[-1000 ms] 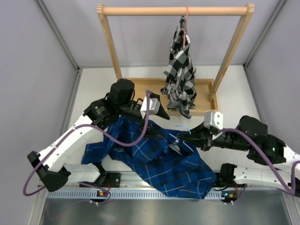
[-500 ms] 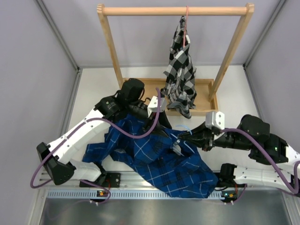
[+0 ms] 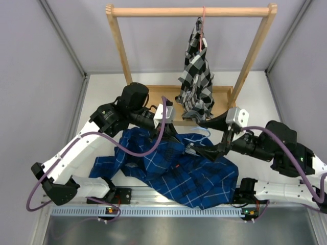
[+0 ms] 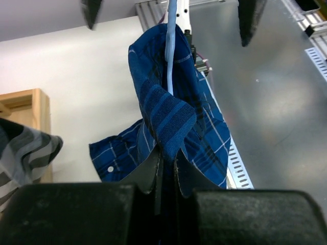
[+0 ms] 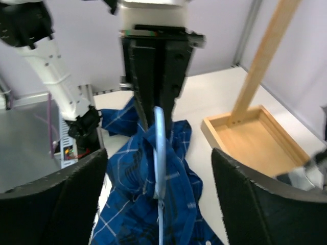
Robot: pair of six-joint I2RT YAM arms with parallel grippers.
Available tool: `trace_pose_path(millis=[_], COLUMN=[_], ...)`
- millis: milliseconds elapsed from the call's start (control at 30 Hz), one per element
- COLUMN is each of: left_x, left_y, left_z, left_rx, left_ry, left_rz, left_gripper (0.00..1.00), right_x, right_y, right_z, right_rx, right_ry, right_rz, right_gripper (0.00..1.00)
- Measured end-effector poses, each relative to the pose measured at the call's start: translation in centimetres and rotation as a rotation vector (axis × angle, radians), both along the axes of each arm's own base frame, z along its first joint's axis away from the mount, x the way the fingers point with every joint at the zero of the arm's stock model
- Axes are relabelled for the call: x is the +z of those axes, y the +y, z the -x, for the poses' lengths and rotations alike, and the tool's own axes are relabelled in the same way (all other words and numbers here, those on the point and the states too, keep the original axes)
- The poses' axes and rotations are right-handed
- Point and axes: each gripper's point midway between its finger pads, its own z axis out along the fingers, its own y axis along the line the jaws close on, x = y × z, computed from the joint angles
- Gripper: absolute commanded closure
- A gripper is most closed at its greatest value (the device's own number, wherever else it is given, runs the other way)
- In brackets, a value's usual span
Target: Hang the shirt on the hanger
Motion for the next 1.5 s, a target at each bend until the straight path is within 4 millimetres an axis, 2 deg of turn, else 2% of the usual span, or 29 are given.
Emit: trace_pose_path(millis=[67, 200, 333, 467, 600, 667, 767, 833, 867, 933, 967, 1100, 1133, 1167, 1200, 1300, 1400, 1500], left_x=[0.5, 1.5, 2.6, 3.1, 3.2, 3.3, 3.4, 3.3, 3.2, 3.1, 3.0, 3.0, 3.0, 3.0, 3.0, 3.1, 3.4, 3.7], left_y=[0.3, 1.2, 1.8, 2.1, 2.1, 2.1, 2.1, 2.1, 2.1, 2.1, 2.1, 2.1, 2.1, 2.1, 2.1, 2.3, 2.6, 2.9], left_z=[-0.3, -0.3, 0.1, 0.8, 1.5, 1.7, 1.9, 2.0, 2.1, 2.1, 2.1, 2.2, 2.2, 2.2, 2.2, 1.9, 1.9, 2.2], left_rx=[0.029, 0.072, 0.086, 0.07, 0.041, 0.032, 0.021, 0.019, 0.017, 0.016, 0.015, 0.011, 0.012, 0.012, 0.015, 0.042, 0.059, 0.062], left_ry=[-0.024, -0.057, -0.075, -0.06, -0.029, -0.018, -0.004, 0.005, 0.011, 0.016, 0.018, 0.02, 0.019, 0.018, 0.016, 0.009, 0.007, 0.006], left_rz=[-0.011, -0.018, -0.007, 0.001, 0.007, 0.009, 0.011, 0.009, 0.007, 0.004, 0.003, 0.003, 0.004, 0.005, 0.004, 0.0, 0.004, 0.012], left_gripper=[1.0, 1.0, 1.0, 1.0, 1.0, 1.0, 1.0, 1.0, 1.0, 1.0, 1.0, 1.0, 1.0, 1.0, 1.0, 1.0, 1.0, 1.0], right_x=[0.5, 0.0, -0.8, -3.1, -6.2, -7.7, -9.9, -10.9, -11.2, -11.5, -11.4, -10.8, -10.6, -10.3, -10.2, -9.4, -8.4, -8.2], right_y=[-1.0, -4.2, -7.1, -7.0, -5.8, -5.0, -3.5, -2.7, -2.4, -1.9, -1.8, -1.9, -1.9, -2.0, -2.0, -2.4, -3.4, -4.5], right_z=[-0.8, -1.1, 0.8, 2.7, 3.6, 3.7, 4.1, 4.3, 4.4, 4.4, 4.4, 3.9, 3.7, 3.7, 3.6, 3.7, 3.8, 4.0], right_rx=[-0.064, -0.153, -0.112, -0.007, 0.06, 0.085, 0.132, 0.163, 0.174, 0.186, 0.185, 0.153, 0.147, 0.142, 0.137, 0.132, 0.125, 0.114], right_ry=[0.018, 0.06, 0.082, 0.105, 0.135, 0.153, 0.18, 0.197, 0.2, 0.197, 0.196, 0.177, 0.17, 0.166, 0.166, 0.148, 0.127, 0.113], right_rz=[-0.018, -0.026, -0.003, 0.09, 0.191, 0.234, 0.305, 0.336, 0.343, 0.344, 0.337, 0.288, 0.275, 0.265, 0.254, 0.219, 0.173, 0.14], right_gripper=[0.14, 0.15, 0.15, 0.2, 0.27, 0.32, 0.52, 0.62, 0.78, 0.89, 1.0, 1.0, 0.95, 0.62, 0.54, 0.48, 0.5, 0.52])
